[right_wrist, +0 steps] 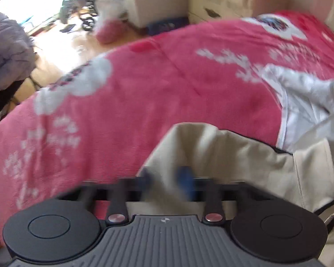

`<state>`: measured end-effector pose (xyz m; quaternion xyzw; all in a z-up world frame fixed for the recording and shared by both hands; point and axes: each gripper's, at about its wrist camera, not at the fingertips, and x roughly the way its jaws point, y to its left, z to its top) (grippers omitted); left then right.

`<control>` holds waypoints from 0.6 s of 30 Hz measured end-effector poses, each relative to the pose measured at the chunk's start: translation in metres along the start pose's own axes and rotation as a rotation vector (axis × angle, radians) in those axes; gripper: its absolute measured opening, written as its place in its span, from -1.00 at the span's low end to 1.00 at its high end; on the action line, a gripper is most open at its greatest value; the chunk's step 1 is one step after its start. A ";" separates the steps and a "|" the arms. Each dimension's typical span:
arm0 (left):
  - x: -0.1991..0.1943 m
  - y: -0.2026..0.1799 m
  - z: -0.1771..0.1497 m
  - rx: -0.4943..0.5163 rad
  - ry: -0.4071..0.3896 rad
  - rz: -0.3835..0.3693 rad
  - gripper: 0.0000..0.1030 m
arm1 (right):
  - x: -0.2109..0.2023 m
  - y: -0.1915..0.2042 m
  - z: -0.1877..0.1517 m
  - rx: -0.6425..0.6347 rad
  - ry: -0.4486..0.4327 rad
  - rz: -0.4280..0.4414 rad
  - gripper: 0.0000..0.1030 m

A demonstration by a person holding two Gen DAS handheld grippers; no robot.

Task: Fold clothes
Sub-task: 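Grasp the jacket edge with the left gripper while the right gripper grasps the hem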

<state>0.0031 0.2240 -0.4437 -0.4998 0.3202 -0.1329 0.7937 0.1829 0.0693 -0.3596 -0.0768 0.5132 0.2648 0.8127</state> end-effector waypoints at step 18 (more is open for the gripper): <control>-0.049 -0.011 -0.018 0.084 -0.099 -0.008 -0.37 | -0.029 -0.078 -0.034 0.384 -0.218 0.212 -0.30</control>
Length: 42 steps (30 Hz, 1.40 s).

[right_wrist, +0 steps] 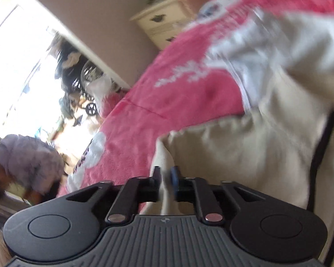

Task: Fold clothes
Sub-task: 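Grasp the jacket edge with the left gripper while the right gripper grasps the hem, then open both grippers and release the jacket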

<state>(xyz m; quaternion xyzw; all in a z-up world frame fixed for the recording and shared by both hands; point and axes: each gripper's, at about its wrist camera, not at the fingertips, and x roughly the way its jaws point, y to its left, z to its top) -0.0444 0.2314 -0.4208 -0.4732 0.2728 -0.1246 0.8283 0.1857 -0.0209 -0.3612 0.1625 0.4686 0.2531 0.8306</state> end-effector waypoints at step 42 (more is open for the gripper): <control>-0.003 0.047 0.016 -0.034 -0.158 0.105 -0.71 | 0.003 0.029 0.047 -0.119 -0.116 0.059 -0.50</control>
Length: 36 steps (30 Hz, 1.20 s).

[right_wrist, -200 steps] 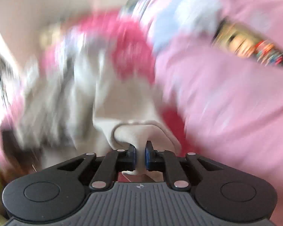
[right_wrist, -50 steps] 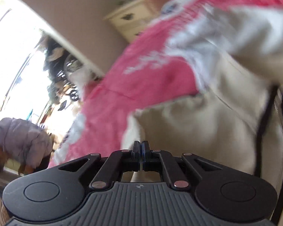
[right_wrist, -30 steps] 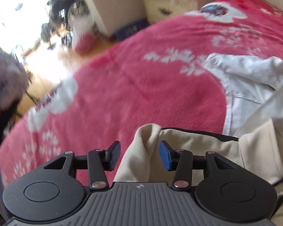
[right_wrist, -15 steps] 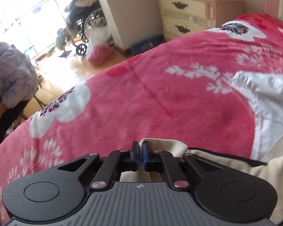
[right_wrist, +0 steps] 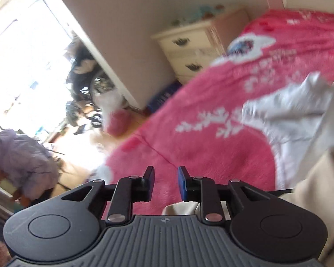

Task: Fold clothes

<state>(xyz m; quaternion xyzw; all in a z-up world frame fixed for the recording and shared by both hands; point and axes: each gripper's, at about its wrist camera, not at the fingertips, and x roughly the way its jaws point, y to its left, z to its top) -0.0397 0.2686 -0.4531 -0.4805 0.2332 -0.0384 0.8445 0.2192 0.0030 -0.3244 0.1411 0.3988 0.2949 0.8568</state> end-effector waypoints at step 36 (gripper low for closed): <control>0.001 0.000 0.023 0.163 0.141 -0.142 -0.40 | -0.035 0.154 -0.201 -0.686 0.180 -0.407 -0.84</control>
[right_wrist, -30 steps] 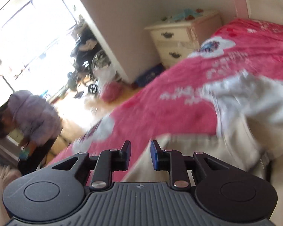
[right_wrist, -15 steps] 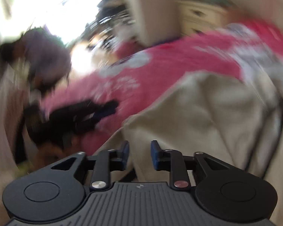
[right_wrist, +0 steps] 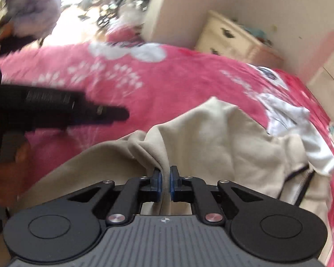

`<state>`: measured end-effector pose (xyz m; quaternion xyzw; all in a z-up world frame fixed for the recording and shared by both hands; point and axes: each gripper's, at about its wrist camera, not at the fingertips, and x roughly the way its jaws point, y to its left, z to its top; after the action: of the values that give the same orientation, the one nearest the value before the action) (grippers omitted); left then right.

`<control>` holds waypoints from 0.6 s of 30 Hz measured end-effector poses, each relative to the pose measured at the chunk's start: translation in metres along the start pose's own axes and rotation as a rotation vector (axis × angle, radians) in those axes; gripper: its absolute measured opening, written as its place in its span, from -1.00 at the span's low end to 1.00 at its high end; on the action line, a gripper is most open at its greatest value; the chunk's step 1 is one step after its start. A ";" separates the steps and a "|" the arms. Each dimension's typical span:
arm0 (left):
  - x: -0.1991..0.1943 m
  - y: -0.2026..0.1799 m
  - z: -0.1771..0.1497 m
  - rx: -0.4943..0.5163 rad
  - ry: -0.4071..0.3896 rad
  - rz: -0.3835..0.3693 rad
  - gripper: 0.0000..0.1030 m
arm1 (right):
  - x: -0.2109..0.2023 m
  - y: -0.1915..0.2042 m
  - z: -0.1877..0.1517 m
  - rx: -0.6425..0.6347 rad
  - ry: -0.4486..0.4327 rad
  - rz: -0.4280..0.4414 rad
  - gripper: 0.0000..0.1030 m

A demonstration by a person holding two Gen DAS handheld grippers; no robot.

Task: Fold clothes

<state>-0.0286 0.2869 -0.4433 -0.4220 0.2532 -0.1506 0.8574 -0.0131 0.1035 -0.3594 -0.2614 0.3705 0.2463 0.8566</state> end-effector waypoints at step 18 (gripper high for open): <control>0.016 -0.045 -0.033 0.455 0.136 0.018 -0.31 | -0.002 -0.037 0.000 0.146 -0.033 -0.014 -0.84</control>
<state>-0.0355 0.2311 -0.4297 -0.2042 0.2737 -0.2242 0.9128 0.0081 0.0759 -0.3477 -0.1966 0.3716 0.2171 0.8810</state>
